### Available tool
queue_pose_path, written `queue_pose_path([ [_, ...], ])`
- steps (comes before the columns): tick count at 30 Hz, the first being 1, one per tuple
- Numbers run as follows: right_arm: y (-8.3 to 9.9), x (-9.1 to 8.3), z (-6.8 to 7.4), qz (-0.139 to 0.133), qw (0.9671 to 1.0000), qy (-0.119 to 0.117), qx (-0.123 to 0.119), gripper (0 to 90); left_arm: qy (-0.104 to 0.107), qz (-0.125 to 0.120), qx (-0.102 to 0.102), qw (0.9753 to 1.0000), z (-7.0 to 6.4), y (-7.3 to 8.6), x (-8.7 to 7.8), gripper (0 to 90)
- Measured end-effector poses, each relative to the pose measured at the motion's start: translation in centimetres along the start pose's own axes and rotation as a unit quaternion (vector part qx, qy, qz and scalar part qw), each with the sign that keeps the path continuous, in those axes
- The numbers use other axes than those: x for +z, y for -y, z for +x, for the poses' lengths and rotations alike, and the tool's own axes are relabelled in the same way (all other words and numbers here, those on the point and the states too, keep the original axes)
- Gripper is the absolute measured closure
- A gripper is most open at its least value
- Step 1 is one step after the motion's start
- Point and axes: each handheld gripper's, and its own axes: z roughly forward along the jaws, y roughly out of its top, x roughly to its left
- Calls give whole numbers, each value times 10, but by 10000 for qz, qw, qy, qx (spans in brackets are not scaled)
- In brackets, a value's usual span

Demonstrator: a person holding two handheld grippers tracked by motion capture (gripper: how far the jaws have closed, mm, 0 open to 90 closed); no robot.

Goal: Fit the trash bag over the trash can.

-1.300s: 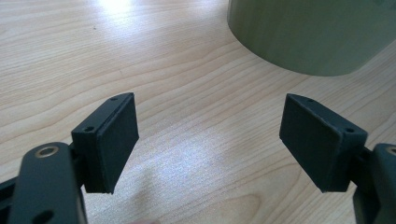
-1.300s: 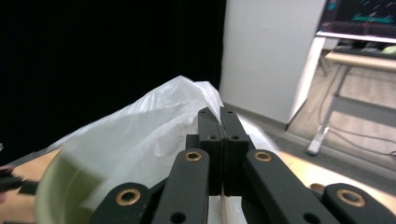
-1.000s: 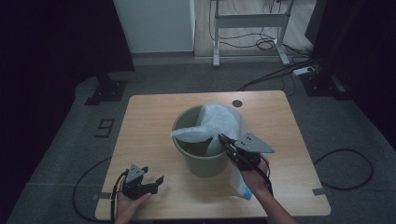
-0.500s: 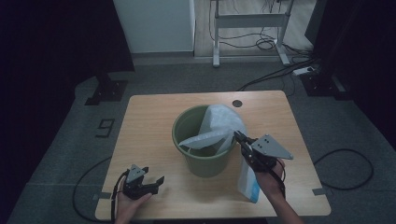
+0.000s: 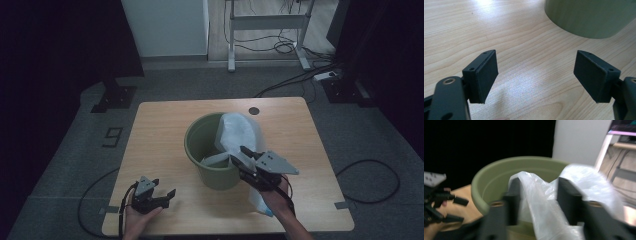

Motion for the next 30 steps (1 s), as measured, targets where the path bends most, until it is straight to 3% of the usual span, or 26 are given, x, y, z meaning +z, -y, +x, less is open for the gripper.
queue_pose_path([
  [3, 0, -23, 0, -248, 9996, 51, 128, 346, -8, 23, 8, 10000, 0, 0, 0, 191],
  [7, 18, -49, 2, -263, 9992, 133, 268, 296, -6, 46, 19, 10000, -1, 0, 1, 192],
  [10, 38, -60, 2, -133, 9989, 340, 292, 281, -5, 46, 33, 10000, -3, 0, 2, 191],
  [14, 68, -58, -2, 156, 9968, 637, 447, 282, -14, 68, 37, 10000, -4, 0, 3, 191],
  [18, 94, -43, -2, 545, 9943, 647, 644, 286, 111, 21, -129, 9999, -3, -1, 1, 189],
  [20, 98, -40, -2, 615, 9935, 657, 699, 284, 130, -27, -179, 9998, -3, -2, -1, 188],
  [21, 110, -29, -2, 848, 9895, 844, 809, 284, 134, -51, -191, 9997, -3, -3, -2, 188],
  [22, 112, -27, -2, 909, 9882, 912, 826, 286, 150, -107, -205, 9996, -4, -4, -5, 188],
  [25, 118, -23, -5, 1086, 9849, 1100, 783, 354, 155, -199, -198, 9995, -5, -7, -8, 188],
  [30, 122, -27, -16, 1153, 9812, 1367, 729, 648, 151, -261, -149, 9994, -7, -10, -11, 188],
])
